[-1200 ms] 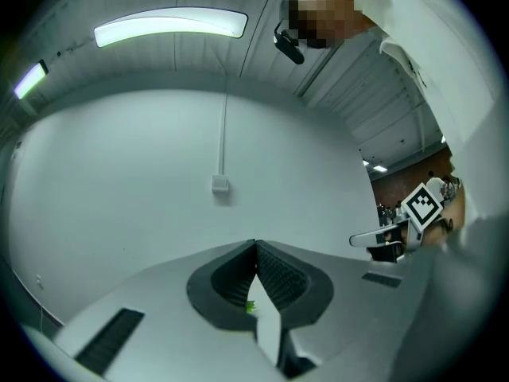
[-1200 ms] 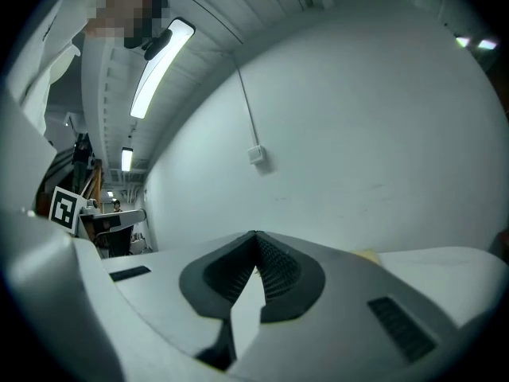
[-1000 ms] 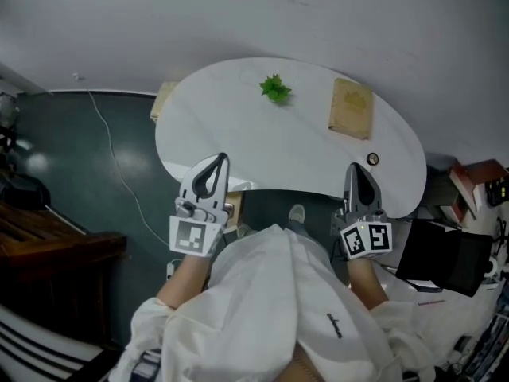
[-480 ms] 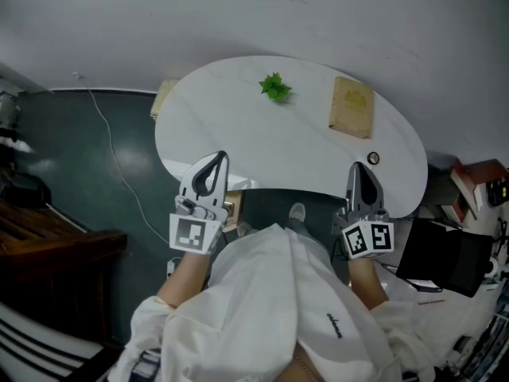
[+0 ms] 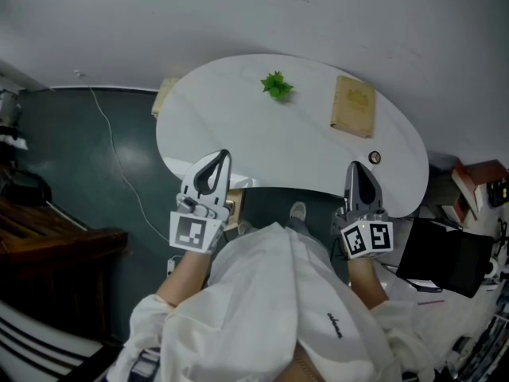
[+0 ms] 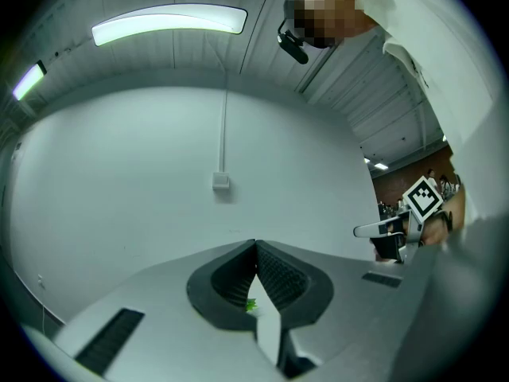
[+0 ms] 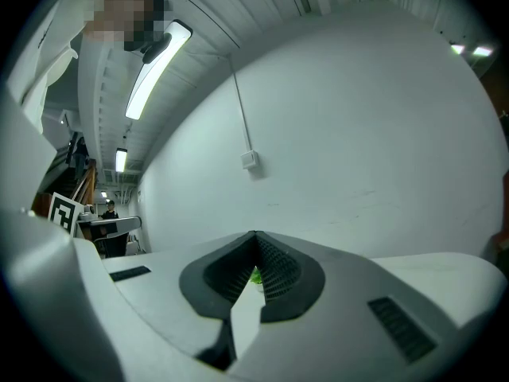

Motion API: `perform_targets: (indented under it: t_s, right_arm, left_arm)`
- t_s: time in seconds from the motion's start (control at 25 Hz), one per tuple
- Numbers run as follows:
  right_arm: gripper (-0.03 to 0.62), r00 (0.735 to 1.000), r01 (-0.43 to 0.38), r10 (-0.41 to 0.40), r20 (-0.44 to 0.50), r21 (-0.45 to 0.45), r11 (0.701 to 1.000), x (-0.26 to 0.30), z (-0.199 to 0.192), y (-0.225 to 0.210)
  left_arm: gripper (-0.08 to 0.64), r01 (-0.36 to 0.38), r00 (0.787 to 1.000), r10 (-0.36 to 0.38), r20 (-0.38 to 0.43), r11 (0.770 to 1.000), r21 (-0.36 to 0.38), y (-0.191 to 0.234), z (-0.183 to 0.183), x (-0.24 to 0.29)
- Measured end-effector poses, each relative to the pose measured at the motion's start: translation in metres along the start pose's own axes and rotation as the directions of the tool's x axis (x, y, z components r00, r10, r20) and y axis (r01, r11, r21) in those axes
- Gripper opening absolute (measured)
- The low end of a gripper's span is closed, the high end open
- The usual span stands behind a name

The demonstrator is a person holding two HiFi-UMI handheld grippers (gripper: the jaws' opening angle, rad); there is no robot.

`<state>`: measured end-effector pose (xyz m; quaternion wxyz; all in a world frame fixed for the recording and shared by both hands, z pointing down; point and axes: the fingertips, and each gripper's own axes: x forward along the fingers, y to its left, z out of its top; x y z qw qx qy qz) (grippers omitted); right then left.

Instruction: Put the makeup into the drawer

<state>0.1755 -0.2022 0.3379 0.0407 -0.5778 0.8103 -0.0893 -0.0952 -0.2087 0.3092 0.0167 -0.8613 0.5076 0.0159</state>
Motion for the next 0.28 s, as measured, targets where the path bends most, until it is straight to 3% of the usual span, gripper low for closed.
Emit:
perform_targets:
  t_s: [0.28]
  right_arm:
    - [0.017, 1.000, -0.002, 0.002, -0.006, -0.001, 1.000, 0.0020, -0.0026, 0.0020]
  left_arm:
    - [0.026, 0.008, 1.000, -0.008, 0.002, 1.000, -0.008, -0.0006, -0.0002, 0.0015]
